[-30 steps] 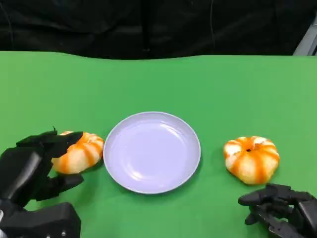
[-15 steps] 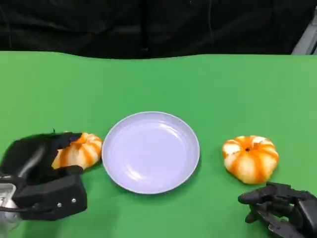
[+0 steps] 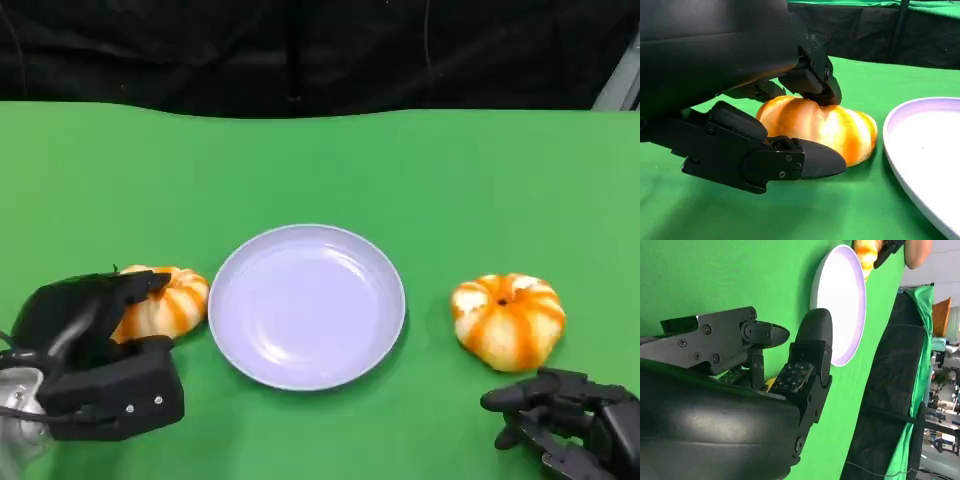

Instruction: Grasp the bread from the table and place it into the plate.

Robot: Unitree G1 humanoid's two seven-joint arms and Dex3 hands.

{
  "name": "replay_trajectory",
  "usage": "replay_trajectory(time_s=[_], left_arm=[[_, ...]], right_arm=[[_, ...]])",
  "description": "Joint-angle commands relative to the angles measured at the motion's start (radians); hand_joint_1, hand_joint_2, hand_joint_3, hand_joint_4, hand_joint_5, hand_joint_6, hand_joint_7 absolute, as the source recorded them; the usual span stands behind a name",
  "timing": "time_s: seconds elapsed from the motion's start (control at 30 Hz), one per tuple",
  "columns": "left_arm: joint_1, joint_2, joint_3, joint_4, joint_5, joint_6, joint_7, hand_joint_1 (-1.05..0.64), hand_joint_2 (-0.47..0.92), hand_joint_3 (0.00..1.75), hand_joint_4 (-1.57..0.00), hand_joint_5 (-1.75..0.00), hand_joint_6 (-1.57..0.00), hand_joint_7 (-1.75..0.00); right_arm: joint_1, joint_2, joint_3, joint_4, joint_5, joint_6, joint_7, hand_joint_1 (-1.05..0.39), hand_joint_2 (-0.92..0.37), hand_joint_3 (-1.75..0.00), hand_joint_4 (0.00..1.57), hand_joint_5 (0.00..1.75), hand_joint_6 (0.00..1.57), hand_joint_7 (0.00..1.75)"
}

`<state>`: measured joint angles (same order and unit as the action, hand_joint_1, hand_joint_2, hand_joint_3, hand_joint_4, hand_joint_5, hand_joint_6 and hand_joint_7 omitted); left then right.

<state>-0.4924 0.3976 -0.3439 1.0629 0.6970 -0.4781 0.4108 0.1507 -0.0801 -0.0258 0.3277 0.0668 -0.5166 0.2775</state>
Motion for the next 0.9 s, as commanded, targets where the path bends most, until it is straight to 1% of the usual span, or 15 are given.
replay_trajectory(time_s=[0.03,0.13,0.17,0.2,0.27,0.33,0.53,0.57,0.6,0.73,0.9], left_arm=[[-0.012,0.015,-0.008,0.013,-0.015,-0.005,0.012,-0.78,0.92,0.44,-0.50,-0.01,-0.62,-0.01],[-0.018,0.004,-0.023,0.028,-0.014,0.007,0.007,-0.78,0.92,0.43,-0.50,-0.01,-0.62,-0.01],[-0.021,0.000,-0.030,0.033,-0.012,0.014,0.005,-0.61,0.92,0.25,-0.51,0.00,-0.63,0.00],[-0.024,-0.002,-0.035,0.037,-0.012,0.017,0.006,-0.53,0.92,0.16,-0.51,0.00,-0.63,0.00],[-0.024,-0.002,-0.040,0.039,-0.019,0.015,0.003,-0.41,0.90,0.06,-0.51,0.00,-0.63,0.00],[-0.020,-0.003,-0.041,0.038,-0.029,0.009,-0.001,-0.33,0.87,0.02,-0.50,0.00,-0.63,0.00],[-0.017,0.001,-0.050,0.038,-0.038,0.003,-0.004,-0.29,0.86,0.00,-0.50,0.00,-0.63,0.00],[-0.016,0.004,-0.052,0.039,-0.037,0.001,-0.007,-0.19,0.82,0.00,-0.49,0.00,-0.62,0.00],[-0.015,0.005,-0.054,0.039,-0.037,-0.001,-0.009,-0.15,0.80,0.00,-0.49,0.00,-0.62,0.00],[-0.015,0.006,-0.057,0.040,-0.038,-0.003,-0.009,-0.11,0.79,0.00,-0.48,0.00,-0.62,0.00],[-0.015,0.013,-0.064,0.030,-0.037,0.005,-0.040,-0.03,0.81,0.01,-0.45,0.00,-0.61,0.00]], right_arm=[[0.002,-0.010,-0.006,-0.002,0.009,-0.010,-0.001,-0.01,-0.92,-0.36,0.77,1.22,0.96,0.62],[0.004,-0.009,-0.007,-0.004,0.011,-0.008,-0.001,-0.01,-0.92,-0.36,0.78,1.22,0.96,0.62],[0.005,-0.008,-0.007,-0.004,0.012,-0.008,-0.001,-0.01,-0.92,-0.36,0.78,1.22,0.96,0.62],[0.005,-0.008,-0.007,-0.004,0.013,-0.009,-0.001,-0.01,-0.92,-0.36,0.78,1.22,0.96,0.62],[0.005,-0.007,-0.008,-0.004,0.019,-0.005,0.003,0.00,-0.92,-0.37,0.77,1.22,0.96,0.62],[0.005,-0.009,-0.008,-0.003,0.016,-0.008,0.001,-0.01,-0.92,-0.37,0.77,1.23,0.96,0.62],[0.003,-0.010,-0.007,0.001,0.011,-0.013,-0.002,-0.02,-0.92,-0.37,0.77,1.23,0.96,0.62],[0.002,-0.011,-0.007,0.002,0.008,-0.015,-0.003,-0.01,-0.92,-0.37,0.77,1.23,0.96,0.62],[0.002,-0.011,-0.007,0.004,0.007,-0.016,-0.003,-0.01,-0.92,-0.37,0.77,1.23,0.96,0.61],[0.001,-0.011,-0.007,0.005,0.006,-0.017,-0.004,-0.01,-0.92,-0.36,0.78,1.23,0.96,0.61],[0.003,-0.012,-0.008,0.002,0.007,-0.012,-0.004,-0.02,-0.92,-0.36,0.77,1.23,0.96,0.61]])
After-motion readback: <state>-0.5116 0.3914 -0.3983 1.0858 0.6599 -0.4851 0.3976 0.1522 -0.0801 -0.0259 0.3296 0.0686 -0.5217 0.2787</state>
